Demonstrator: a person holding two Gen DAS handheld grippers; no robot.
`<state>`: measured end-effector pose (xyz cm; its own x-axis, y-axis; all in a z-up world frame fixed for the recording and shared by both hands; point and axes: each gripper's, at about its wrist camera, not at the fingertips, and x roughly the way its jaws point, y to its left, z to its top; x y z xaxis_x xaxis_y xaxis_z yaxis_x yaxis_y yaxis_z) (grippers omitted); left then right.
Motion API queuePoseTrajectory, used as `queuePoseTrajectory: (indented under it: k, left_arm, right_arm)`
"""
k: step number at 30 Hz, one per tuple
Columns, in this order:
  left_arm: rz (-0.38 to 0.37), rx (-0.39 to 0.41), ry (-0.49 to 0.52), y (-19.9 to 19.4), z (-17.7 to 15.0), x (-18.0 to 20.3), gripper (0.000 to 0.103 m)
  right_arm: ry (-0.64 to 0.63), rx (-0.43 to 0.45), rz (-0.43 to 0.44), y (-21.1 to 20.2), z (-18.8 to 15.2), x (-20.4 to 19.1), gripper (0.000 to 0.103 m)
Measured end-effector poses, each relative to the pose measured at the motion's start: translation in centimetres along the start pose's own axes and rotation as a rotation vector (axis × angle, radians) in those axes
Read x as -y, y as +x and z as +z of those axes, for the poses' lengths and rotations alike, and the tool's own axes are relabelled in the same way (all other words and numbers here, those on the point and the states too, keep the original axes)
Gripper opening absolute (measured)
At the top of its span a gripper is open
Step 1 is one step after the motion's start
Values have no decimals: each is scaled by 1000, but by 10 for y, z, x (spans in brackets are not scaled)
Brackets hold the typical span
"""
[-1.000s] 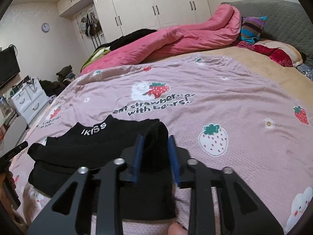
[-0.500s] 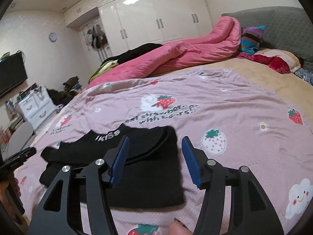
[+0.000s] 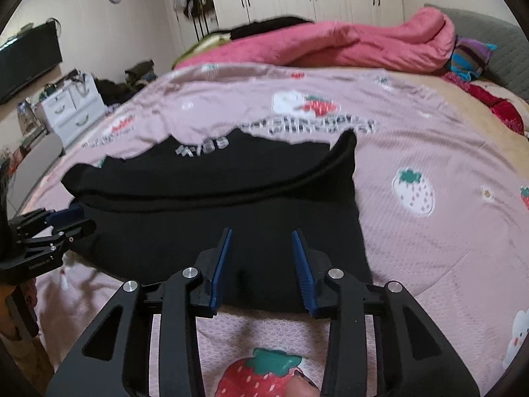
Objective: Fold small clothes
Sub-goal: 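Move both open tools toward the collar edge of the folded shirt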
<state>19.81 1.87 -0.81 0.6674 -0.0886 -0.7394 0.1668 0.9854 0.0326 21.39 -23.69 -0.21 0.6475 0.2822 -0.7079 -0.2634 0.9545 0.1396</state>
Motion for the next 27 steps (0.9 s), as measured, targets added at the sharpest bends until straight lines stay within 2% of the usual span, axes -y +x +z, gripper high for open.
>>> queuePoseTrajectory:
  k: [6,14,20,27]
  left_arm:
    - [39,-8,22,15,4,-1,43]
    - [48,-18,5,34,20,-14,47]
    - [63,-17,-17,44,36,-31,47]
    - [89,6,-113,43,51,-67,47]
  right_arm:
    - [-32,-63,-35,34,9,-4,32]
    - [-48,-90,-79,68,36,-8,32]
    - [-21,-88,-73,77,61,-7,32]
    - [-34,-37,-76,72,87,-8,32]
